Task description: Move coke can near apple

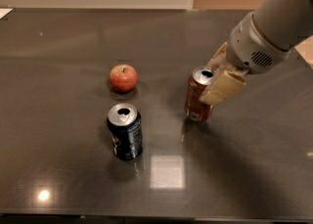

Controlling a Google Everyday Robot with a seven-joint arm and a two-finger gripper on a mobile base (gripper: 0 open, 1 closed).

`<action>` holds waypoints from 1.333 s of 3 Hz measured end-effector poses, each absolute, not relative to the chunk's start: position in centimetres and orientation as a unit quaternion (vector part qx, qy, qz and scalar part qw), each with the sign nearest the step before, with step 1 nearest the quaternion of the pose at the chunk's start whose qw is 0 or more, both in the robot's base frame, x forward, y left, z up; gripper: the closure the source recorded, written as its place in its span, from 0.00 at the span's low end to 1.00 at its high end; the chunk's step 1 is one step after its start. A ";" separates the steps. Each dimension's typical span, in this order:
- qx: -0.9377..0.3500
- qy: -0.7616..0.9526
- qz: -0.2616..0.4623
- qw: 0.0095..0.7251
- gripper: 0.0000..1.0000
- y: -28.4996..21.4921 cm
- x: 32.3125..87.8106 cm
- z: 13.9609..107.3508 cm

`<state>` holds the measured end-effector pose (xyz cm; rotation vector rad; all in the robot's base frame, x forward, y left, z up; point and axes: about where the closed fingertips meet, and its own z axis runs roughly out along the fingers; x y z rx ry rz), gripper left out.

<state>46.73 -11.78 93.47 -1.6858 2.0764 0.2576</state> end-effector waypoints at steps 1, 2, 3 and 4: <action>-0.607 0.755 0.100 0.229 1.00 -9.7 49.6 93.3; -0.608 0.752 0.109 0.229 1.00 -7.0 52.0 93.1; -0.616 0.745 0.116 0.229 1.00 -4.6 53.6 93.0; -0.622 0.741 0.122 0.221 0.82 -2.9 54.9 92.6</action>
Offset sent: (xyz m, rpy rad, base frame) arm 0.0828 0.0800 -0.0084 0.0508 0.0283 0.0152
